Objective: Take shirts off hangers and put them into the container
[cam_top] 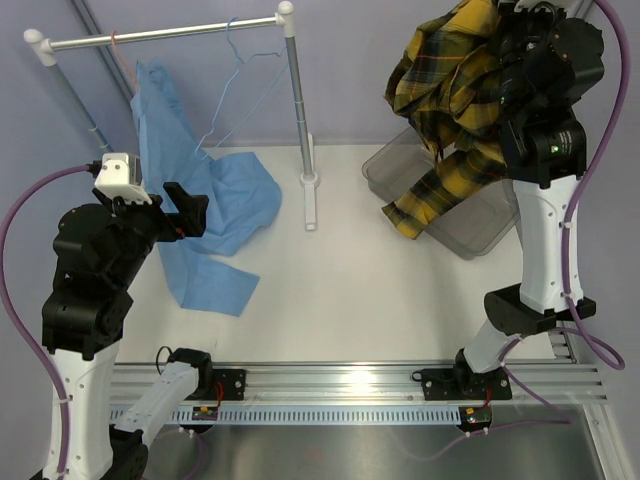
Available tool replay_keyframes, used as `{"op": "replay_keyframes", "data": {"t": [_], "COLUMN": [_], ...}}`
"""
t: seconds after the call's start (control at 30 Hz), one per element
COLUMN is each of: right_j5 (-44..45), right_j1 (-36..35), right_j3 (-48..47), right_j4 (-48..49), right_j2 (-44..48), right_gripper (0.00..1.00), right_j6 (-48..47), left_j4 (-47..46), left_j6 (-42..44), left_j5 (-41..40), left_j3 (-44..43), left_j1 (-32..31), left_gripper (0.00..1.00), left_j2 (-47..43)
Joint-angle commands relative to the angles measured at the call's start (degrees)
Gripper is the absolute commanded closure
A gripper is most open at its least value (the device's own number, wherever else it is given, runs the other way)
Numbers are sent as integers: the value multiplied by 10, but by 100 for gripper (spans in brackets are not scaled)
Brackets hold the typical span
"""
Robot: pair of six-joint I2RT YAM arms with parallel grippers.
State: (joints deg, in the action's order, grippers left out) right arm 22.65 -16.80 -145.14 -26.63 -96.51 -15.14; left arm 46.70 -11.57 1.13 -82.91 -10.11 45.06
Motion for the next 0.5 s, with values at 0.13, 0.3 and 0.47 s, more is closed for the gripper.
{"op": "replay_keyframes", "data": {"t": [0.13,0.3,0.47], "right_j5": [-23,-25,-29], "right_j1": [9,16,27], "right_j3": [-55,-59,-39], "right_j4": [228,313,298], "right_j2": [0,-6,-4], "right_gripper": [100,100,100], "right_j6": [-86,-118,-111], "left_j4": [-19,-19,-18], "left_j6": [-11,-8,-8], "left_j5": [21,19,19], "left_j3": [-2,-1,3], "left_j1": [3,3,3], "left_gripper": [1,1,1], "left_j2": [-3,-4,-4]}}
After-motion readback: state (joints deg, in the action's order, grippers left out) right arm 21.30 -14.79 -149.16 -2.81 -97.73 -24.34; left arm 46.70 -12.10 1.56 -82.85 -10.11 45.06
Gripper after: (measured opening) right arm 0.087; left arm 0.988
